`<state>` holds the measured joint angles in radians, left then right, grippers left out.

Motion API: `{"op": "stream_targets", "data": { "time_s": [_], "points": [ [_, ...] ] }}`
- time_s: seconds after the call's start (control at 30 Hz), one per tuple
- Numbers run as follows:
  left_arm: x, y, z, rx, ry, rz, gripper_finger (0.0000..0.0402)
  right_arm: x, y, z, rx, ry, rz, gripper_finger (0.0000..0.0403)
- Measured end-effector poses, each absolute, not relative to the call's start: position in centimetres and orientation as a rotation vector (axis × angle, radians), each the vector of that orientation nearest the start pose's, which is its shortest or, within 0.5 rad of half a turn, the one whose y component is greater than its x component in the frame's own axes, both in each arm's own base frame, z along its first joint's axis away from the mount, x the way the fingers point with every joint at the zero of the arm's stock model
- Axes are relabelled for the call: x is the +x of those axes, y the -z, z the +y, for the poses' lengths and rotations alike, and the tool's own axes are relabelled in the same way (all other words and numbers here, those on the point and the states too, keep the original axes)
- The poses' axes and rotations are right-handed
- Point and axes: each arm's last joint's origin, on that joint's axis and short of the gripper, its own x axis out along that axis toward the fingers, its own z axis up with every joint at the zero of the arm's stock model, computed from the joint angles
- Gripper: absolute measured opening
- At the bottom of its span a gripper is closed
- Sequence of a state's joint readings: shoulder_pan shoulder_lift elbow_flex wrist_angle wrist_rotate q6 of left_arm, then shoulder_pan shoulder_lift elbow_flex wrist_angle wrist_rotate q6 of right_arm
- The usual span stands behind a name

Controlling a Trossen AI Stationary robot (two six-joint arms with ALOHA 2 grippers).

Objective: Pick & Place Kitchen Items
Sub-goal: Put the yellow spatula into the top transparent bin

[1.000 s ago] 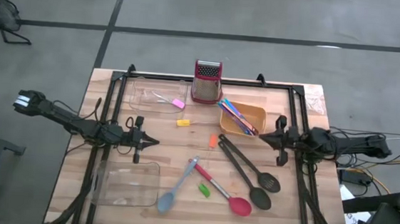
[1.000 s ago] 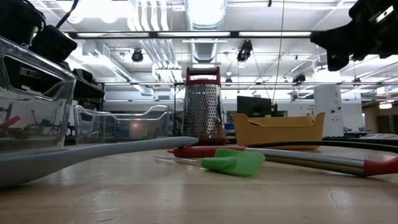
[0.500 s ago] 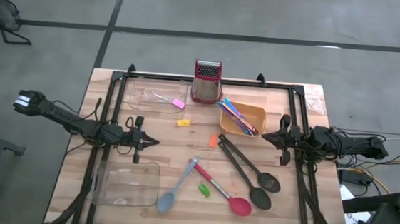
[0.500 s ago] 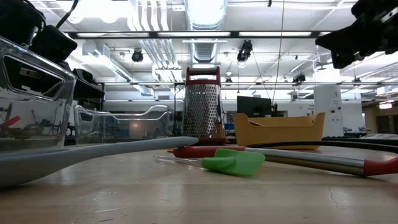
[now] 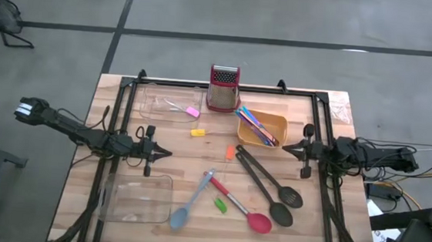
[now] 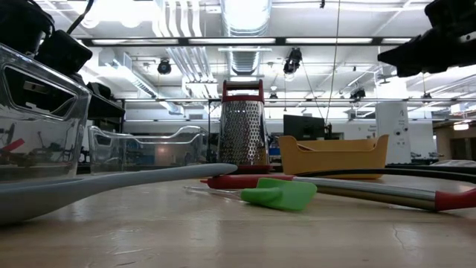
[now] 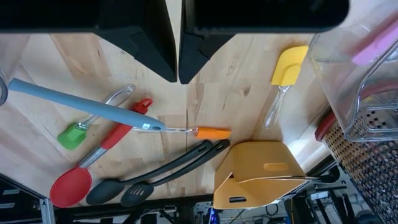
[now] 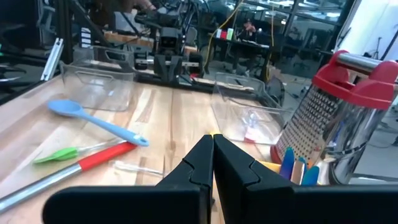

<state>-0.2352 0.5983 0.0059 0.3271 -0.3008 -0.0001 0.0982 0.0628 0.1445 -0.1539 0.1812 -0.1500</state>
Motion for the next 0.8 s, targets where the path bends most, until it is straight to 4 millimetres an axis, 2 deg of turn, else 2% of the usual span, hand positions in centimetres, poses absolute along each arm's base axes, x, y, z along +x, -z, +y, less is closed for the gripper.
{"op": "stream_targets", "data": {
  "time_s": [0.53, 0.63, 0.73, 0.8],
  "points": [
    [13.0, -14.3, -2.2, 0.093, -0.082, 0.226, 0.0023, 9.2, -19.3, 0.4, -0.144, 0.078, 0.076, 0.0008],
    [13.2, -16.3, -1.8, -0.02, -0.206, 0.015, 0.0023, 9.2, -19.3, 0.4, -0.144, 0.078, 0.077, 0.0008],
    [12.9, -19.0, -1.8, -0.214, -0.192, -0.261, 0.0023, 9.2, -19.3, 0.4, -0.144, 0.078, 0.076, 0.0008],
    [12.6, -20.3, -1.6, -0.234, -0.218, -0.37, 0.0023, 9.2, -19.3, 0.4, -0.142, 0.078, 0.076, 0.0008]
  ]
}}
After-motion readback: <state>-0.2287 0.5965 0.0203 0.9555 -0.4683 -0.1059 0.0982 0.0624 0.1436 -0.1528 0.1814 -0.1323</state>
